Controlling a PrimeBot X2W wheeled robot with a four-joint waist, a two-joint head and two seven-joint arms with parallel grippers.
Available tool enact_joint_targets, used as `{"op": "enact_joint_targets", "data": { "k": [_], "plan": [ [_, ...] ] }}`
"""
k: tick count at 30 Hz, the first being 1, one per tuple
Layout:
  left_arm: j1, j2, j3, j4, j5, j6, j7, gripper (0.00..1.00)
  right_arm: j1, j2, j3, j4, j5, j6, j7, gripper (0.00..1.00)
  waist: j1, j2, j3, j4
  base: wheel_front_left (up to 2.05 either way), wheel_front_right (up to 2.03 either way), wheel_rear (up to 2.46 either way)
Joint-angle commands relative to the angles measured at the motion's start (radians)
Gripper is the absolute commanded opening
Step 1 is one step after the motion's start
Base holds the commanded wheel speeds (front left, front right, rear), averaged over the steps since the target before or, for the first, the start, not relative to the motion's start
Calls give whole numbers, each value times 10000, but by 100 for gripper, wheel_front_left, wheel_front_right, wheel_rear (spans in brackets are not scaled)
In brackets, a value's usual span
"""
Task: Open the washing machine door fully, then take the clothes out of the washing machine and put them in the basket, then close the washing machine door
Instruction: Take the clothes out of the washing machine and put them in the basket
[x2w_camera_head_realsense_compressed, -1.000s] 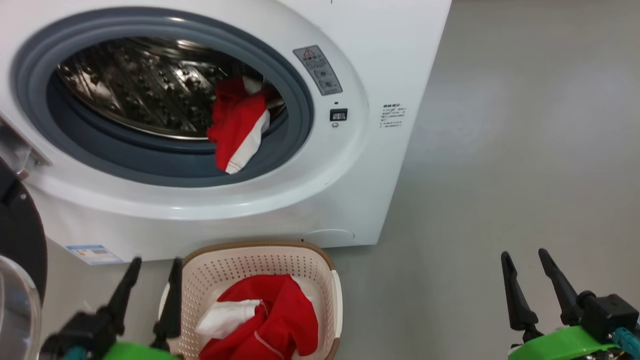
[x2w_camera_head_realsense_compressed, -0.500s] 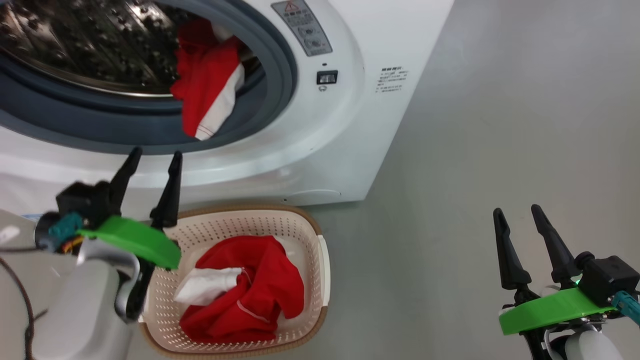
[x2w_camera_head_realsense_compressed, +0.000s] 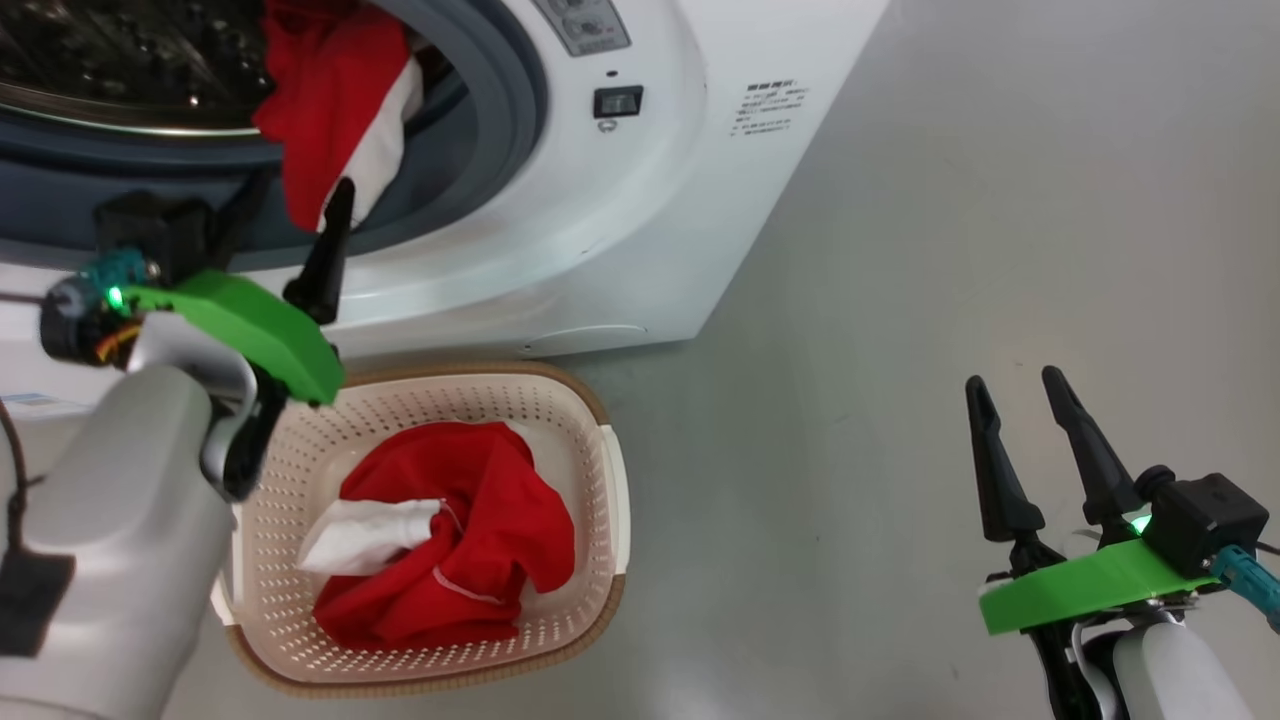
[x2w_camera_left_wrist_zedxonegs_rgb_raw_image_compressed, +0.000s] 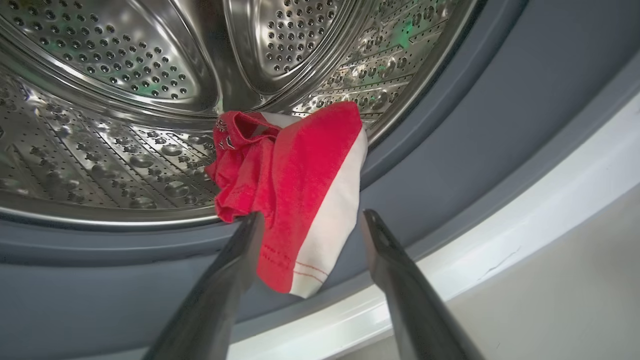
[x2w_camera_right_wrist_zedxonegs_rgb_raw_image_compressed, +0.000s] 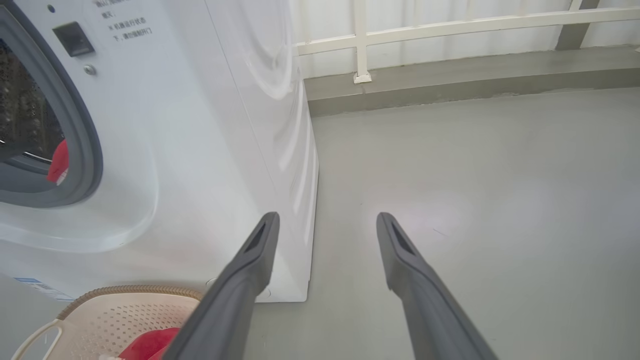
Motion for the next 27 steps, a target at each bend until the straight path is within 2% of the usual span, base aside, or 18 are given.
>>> {"op": "enact_joint_targets", "data": {
  "k": [1, 10, 27],
  "plan": [
    [-537, 558, 20, 118, -208, -56, -41, 100, -302, -120, 297, -256, 134, 62, -65, 100, 0, 0, 223, -161, 0, 0, 0],
    [-1667, 674, -950, 1275, -881, -56, -110, 100, -517, -120, 565, -264, 224, 62, -65, 100, 0, 0, 583, -456, 0, 0, 0],
    [-2730, 925, -2332, 2413, -1808, -56, -31, 100, -699, -120, 863, -396, 294, 62, -65, 100, 0, 0, 1007, -835, 0, 0, 0]
  ]
}}
